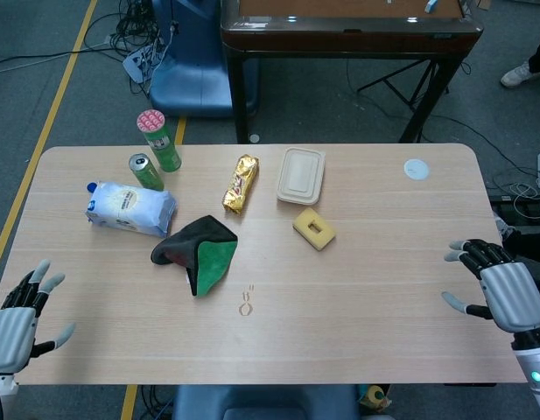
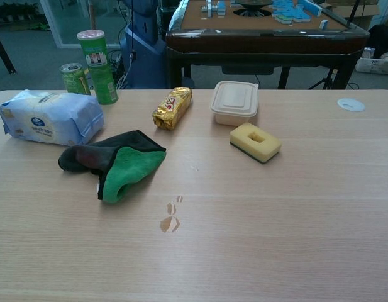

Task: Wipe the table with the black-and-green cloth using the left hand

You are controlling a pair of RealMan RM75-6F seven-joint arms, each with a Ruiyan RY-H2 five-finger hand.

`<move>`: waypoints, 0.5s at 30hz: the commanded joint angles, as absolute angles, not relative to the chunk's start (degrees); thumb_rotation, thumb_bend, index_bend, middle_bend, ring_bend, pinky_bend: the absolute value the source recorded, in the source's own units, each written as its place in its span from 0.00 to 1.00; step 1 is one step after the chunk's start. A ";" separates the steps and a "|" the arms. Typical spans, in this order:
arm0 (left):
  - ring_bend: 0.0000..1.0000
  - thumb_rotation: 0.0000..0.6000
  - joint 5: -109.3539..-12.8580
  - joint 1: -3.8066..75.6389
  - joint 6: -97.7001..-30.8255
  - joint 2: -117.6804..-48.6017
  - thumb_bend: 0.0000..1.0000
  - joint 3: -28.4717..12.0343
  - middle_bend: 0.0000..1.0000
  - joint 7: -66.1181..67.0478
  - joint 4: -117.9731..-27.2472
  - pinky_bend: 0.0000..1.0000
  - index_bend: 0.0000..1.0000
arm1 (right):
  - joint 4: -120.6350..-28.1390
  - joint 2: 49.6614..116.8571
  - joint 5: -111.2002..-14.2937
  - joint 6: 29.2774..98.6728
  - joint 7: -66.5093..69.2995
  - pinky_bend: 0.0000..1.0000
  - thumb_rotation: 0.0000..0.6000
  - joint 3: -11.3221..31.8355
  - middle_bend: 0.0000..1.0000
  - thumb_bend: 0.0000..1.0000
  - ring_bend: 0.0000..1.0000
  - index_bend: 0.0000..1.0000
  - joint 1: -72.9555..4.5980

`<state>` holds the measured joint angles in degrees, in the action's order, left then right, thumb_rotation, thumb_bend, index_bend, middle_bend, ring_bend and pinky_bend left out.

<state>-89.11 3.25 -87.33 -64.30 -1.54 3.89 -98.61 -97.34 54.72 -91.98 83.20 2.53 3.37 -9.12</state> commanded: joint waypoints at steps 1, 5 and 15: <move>0.05 1.00 -91.38 6.13 -84.59 -64.09 0.20 -2.03 0.00 1.59 -97.48 0.14 0.17 | -98.63 53.75 -90.93 83.46 1.38 0.24 1.00 4.05 0.28 0.24 0.21 0.36 -9.07; 0.05 1.00 -93.40 10.93 -79.36 -64.32 0.20 -2.82 0.00 -1.89 -95.54 0.14 0.17 | -100.44 52.53 -90.39 83.77 0.16 0.24 1.00 4.72 0.28 0.24 0.21 0.36 -9.16; 0.05 1.00 -94.92 25.36 -61.55 -66.35 0.20 -4.36 0.00 -6.01 -91.18 0.14 0.16 | -103.20 50.31 -89.07 83.83 -1.93 0.24 1.00 5.19 0.28 0.24 0.21 0.36 -8.84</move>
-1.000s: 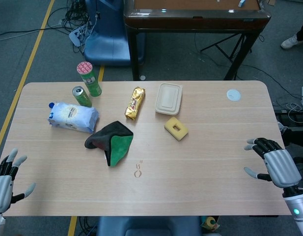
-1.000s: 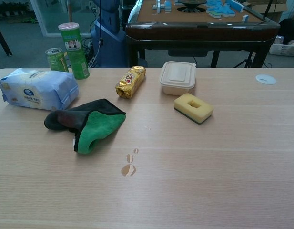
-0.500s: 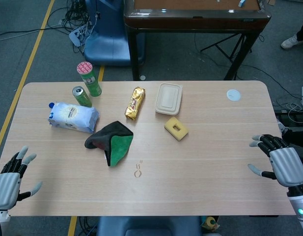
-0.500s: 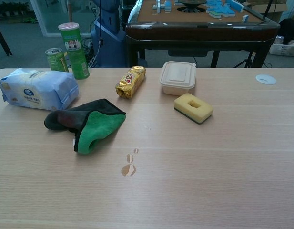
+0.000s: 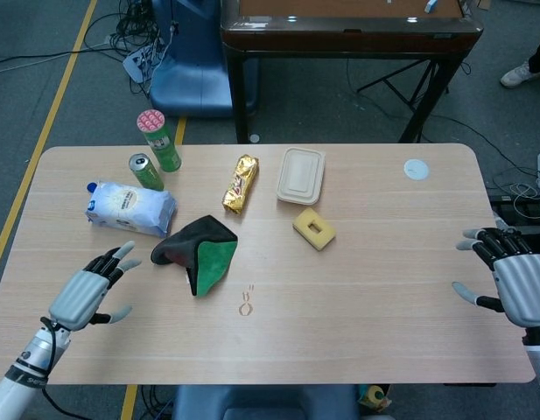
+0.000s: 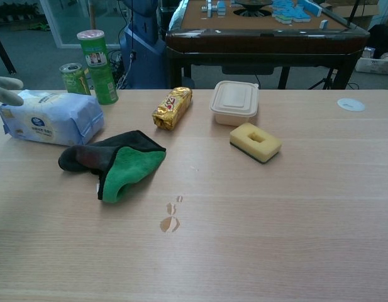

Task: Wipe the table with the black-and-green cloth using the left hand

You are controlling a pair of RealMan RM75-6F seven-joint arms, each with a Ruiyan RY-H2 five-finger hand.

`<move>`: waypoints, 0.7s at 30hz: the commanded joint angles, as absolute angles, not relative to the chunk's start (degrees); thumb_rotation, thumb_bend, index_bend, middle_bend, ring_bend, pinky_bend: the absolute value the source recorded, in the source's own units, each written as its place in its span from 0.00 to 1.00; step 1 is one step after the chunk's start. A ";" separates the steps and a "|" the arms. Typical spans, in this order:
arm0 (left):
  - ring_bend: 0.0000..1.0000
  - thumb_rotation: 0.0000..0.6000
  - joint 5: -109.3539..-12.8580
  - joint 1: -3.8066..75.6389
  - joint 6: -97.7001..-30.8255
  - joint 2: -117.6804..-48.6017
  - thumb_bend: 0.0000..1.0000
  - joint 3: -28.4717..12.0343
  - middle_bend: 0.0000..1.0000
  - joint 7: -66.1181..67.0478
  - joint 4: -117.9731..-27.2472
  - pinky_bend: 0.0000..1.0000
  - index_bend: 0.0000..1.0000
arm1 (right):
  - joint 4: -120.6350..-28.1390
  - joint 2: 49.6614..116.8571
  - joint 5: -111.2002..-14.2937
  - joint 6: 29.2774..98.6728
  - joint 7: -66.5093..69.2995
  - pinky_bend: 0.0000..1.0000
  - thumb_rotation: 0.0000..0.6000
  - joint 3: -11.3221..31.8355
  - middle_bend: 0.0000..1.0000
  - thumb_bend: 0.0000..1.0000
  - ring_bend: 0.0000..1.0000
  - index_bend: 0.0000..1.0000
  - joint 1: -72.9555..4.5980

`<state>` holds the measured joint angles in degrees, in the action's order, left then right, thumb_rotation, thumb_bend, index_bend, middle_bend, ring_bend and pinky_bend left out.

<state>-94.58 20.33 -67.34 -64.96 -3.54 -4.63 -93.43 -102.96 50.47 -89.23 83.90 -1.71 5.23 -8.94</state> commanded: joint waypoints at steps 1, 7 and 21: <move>0.05 1.00 -94.67 26.48 -60.07 -66.73 0.20 -4.50 0.00 -5.93 -90.74 0.14 0.15 | -103.30 50.24 -88.98 83.81 -2.01 0.24 1.00 5.18 0.28 0.24 0.21 0.36 -8.80; 0.03 1.00 -90.95 32.87 -51.42 -70.08 0.20 -5.90 0.00 -4.47 -87.85 0.13 0.08 | -103.43 50.22 -88.40 83.27 -2.31 0.24 1.00 5.16 0.28 0.24 0.21 0.36 -8.84; 0.03 1.00 -79.96 42.06 -39.66 -79.73 0.20 -8.03 0.00 0.42 -77.63 0.13 0.06 | -102.71 50.46 -87.90 82.72 -1.94 0.24 1.00 5.14 0.28 0.24 0.21 0.36 -8.91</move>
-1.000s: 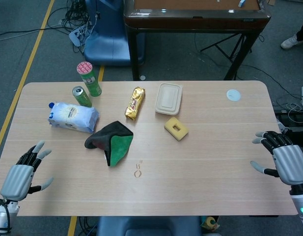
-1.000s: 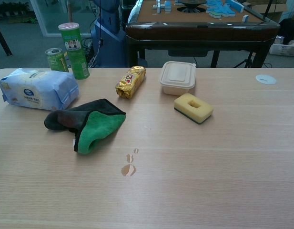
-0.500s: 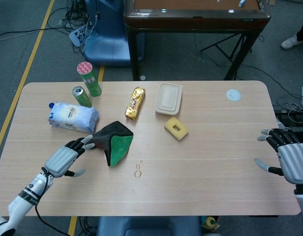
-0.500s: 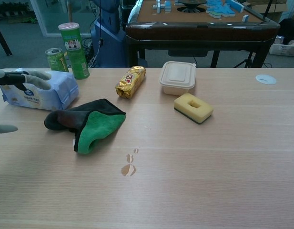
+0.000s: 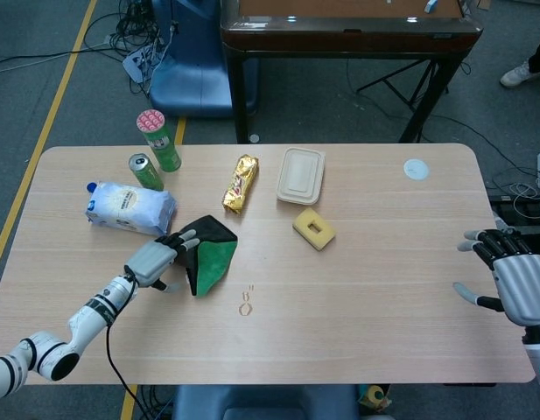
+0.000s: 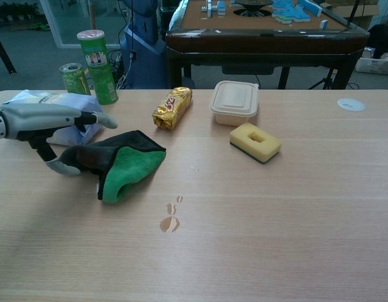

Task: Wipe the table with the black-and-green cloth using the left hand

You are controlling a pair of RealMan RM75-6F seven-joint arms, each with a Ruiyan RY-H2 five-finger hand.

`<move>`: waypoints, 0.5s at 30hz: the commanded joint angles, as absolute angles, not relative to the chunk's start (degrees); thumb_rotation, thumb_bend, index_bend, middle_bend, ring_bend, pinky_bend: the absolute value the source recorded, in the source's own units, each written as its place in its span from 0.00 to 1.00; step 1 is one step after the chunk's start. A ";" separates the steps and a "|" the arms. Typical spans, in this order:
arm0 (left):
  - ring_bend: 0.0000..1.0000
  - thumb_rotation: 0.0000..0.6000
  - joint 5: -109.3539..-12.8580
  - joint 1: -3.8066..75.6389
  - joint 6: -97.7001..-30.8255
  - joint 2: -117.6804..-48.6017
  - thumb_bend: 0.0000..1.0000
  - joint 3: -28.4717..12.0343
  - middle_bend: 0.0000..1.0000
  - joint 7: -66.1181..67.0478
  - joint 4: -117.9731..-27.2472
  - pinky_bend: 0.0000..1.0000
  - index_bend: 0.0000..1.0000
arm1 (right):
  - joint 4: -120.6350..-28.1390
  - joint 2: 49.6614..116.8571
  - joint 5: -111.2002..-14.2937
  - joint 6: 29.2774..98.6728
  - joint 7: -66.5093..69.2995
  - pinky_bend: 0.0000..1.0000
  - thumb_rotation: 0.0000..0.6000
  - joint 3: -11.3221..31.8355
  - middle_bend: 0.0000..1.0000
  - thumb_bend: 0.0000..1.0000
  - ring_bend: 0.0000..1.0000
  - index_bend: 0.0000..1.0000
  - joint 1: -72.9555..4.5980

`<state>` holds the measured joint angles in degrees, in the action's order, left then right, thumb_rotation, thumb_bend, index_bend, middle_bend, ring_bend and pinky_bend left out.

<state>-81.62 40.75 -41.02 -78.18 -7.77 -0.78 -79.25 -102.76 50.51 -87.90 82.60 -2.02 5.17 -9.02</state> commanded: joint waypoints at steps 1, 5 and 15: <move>0.03 1.00 -79.38 42.43 -39.26 -80.25 0.20 -8.07 0.00 0.71 -76.99 0.13 0.06 | -102.67 50.44 -87.87 82.81 -1.89 0.24 1.00 5.13 0.28 0.24 0.21 0.36 -8.84; 0.03 1.00 -77.08 44.01 -37.69 -82.98 0.20 -8.07 0.00 1.96 -73.57 0.13 0.06 | -102.49 50.41 -87.84 83.15 -1.58 0.24 1.00 5.02 0.28 0.24 0.21 0.36 -8.50; 0.03 1.00 -72.69 47.27 -33.84 -88.40 0.20 -7.01 0.00 6.50 -65.65 0.13 0.12 | -102.08 50.38 -87.67 83.32 -1.13 0.24 1.00 4.95 0.28 0.24 0.21 0.36 -8.19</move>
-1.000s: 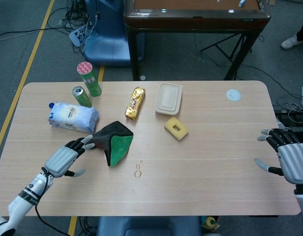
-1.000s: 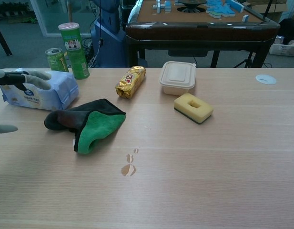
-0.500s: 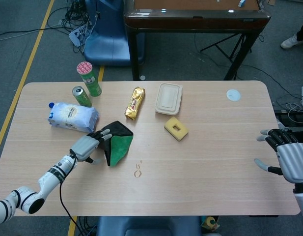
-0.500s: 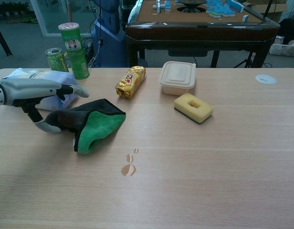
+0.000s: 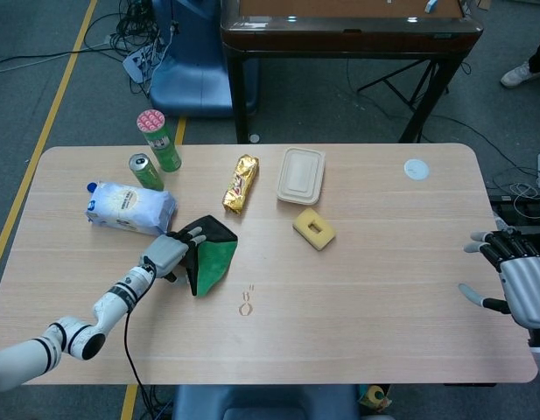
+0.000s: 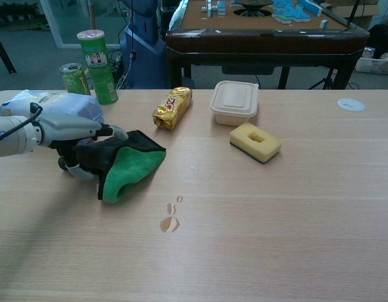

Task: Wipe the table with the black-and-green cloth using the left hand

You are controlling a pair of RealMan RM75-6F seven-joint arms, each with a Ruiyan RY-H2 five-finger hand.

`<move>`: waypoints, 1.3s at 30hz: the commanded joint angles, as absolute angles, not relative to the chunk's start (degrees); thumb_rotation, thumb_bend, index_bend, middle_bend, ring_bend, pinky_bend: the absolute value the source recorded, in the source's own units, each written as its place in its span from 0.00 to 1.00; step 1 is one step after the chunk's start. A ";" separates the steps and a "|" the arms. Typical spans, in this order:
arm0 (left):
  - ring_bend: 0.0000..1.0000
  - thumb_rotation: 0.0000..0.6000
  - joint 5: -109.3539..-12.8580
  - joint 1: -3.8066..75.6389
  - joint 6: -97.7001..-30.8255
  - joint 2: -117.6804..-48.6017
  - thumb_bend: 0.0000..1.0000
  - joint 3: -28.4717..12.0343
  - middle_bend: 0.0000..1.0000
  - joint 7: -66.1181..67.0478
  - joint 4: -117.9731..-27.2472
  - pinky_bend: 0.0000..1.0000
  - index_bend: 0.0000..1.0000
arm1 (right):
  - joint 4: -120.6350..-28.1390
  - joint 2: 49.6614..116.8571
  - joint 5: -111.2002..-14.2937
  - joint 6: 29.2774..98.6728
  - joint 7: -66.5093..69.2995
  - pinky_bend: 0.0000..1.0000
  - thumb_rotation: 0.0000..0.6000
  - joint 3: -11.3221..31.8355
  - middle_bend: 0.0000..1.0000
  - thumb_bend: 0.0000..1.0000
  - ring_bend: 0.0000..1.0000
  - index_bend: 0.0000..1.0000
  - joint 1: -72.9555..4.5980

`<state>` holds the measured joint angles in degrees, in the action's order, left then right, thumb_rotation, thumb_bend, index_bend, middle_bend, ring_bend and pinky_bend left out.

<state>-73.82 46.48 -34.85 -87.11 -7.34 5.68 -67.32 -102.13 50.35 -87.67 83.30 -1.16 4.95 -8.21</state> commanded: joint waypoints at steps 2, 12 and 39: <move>0.03 1.00 -71.90 47.59 -33.42 -89.37 0.20 -7.02 0.00 6.45 -64.34 0.13 0.16 | -102.02 50.41 -87.62 83.31 -1.07 0.24 1.00 4.94 0.28 0.24 0.21 0.36 -8.16; 0.44 1.00 -74.37 47.58 -36.40 -94.07 0.20 -6.66 0.41 0.39 -58.15 0.62 0.52 | -101.46 50.49 -87.08 83.24 -0.56 0.24 1.00 4.93 0.28 0.24 0.21 0.36 -7.89; 0.66 1.00 -85.84 47.61 -44.01 -92.32 0.20 -1.69 0.67 -6.92 -67.46 0.88 0.63 | -101.38 50.55 -87.63 82.89 -0.35 0.24 1.00 4.87 0.28 0.24 0.21 0.36 -8.12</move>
<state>-85.36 47.31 -43.86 -92.05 -1.95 -6.80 -67.14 -101.38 50.55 -87.63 82.88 -0.35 4.87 -8.13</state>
